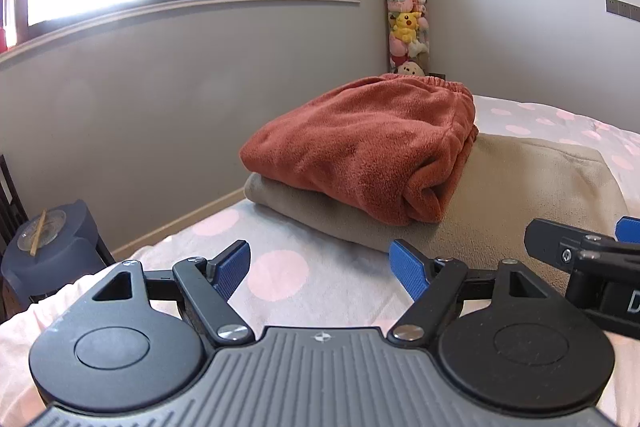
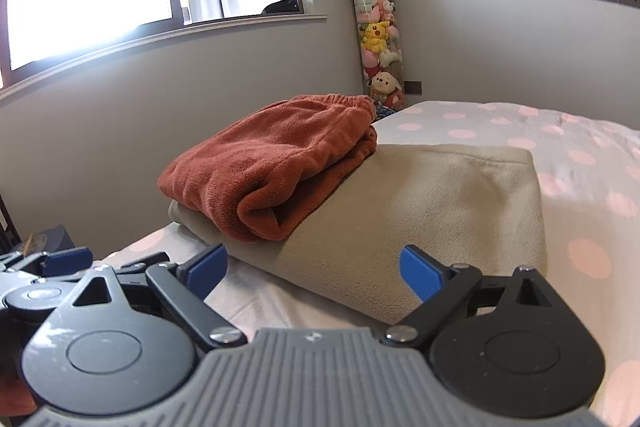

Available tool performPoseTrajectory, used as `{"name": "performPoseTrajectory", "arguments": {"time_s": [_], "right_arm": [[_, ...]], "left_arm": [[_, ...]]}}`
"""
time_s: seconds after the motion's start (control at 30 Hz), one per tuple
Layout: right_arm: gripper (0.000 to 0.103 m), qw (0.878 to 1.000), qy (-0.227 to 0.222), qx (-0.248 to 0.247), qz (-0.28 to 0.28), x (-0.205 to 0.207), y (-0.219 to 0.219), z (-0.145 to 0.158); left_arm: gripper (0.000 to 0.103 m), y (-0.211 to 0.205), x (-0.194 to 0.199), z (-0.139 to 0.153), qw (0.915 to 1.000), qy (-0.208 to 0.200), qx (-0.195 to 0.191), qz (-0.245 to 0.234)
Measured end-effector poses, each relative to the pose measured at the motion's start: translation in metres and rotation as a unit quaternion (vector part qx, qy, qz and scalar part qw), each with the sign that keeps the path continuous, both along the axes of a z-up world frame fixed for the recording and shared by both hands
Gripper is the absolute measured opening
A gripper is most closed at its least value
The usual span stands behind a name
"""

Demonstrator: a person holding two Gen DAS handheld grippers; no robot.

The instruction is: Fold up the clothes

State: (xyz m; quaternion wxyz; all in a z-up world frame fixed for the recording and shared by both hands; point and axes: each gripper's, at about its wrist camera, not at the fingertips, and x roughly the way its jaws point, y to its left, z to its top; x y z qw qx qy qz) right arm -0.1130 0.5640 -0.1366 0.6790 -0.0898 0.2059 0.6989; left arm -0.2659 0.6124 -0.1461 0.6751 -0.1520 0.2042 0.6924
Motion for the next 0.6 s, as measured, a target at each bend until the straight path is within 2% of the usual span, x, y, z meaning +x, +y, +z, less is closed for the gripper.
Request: {"name": "performPoseTrajectory", "arguments": {"time_s": [0.2, 0.43, 0.6], "right_arm": [[0.099, 1.000, 0.004, 0.011, 0.006, -0.003, 0.000, 0.002], [0.099, 1.000, 0.016, 0.007, 0.003, -0.006, 0.001, 0.002], [0.099, 1.000, 0.019, 0.002, 0.002, -0.006, 0.001, 0.001]], "left_arm": [[0.076, 0.004, -0.005, -0.006, 0.9997, -0.015, -0.019, 0.004], [0.076, 0.007, -0.010, -0.011, 0.9985, -0.035, -0.042, 0.010], [0.076, 0.009, -0.010, -0.014, 0.9982, -0.034, -0.049, 0.006]]}}
